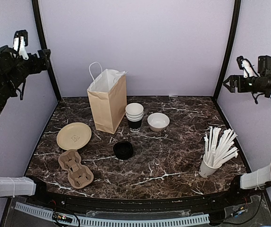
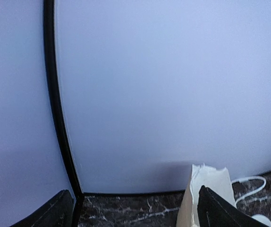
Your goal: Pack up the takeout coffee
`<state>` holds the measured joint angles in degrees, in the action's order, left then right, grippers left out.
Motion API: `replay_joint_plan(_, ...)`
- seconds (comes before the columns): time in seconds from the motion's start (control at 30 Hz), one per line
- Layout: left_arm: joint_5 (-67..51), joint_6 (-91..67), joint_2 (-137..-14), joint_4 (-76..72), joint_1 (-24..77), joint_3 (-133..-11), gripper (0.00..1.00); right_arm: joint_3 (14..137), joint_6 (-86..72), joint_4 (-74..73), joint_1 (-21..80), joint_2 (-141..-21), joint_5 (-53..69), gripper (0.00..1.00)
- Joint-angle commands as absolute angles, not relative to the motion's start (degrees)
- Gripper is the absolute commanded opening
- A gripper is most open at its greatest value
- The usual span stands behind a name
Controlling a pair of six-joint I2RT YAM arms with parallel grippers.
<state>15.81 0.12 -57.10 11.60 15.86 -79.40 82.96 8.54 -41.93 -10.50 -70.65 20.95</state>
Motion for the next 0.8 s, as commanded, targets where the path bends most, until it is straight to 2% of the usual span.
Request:
replay_joint_plan(0.0, -4.67, 1.90, -56.72, 27.16, 15.97, -75.99, 0.93, 82.17, 17.35, -50.95, -10.33, -68.88, 18.49, 0.99)
replay_joint_plan(0.23, -26.77, -4.37, -52.80, 21.37, 16.34, -70.77, 0.88, 79.79, 30.91, -65.86, -15.29, -69.86, 11.23, 0.93)
replay_joint_plan(0.3, -30.45, -5.67, -51.39, 19.57, 16.41, -68.35, 0.86, 76.33, 33.47, -68.45, -16.07, -69.78, 9.08, 0.88)
replay_joint_plan(0.37, -31.81, -6.82, -49.62, 17.53, 16.51, -65.67, 0.84, 73.42, 35.35, -70.81, -16.09, -70.10, 7.35, 0.78)
replay_joint_plan(0.6, -27.96, -8.22, -45.54, 13.46, 16.57, -57.15, 0.82, 63.90, 42.85, -72.25, -16.13, -64.79, 10.40, 0.75)
replay_joint_plan(0.77, -26.84, -7.81, -47.68, 15.40, 16.61, -57.56, 0.83, 61.17, 47.65, -75.69, -15.90, -64.61, 17.37, 0.66)
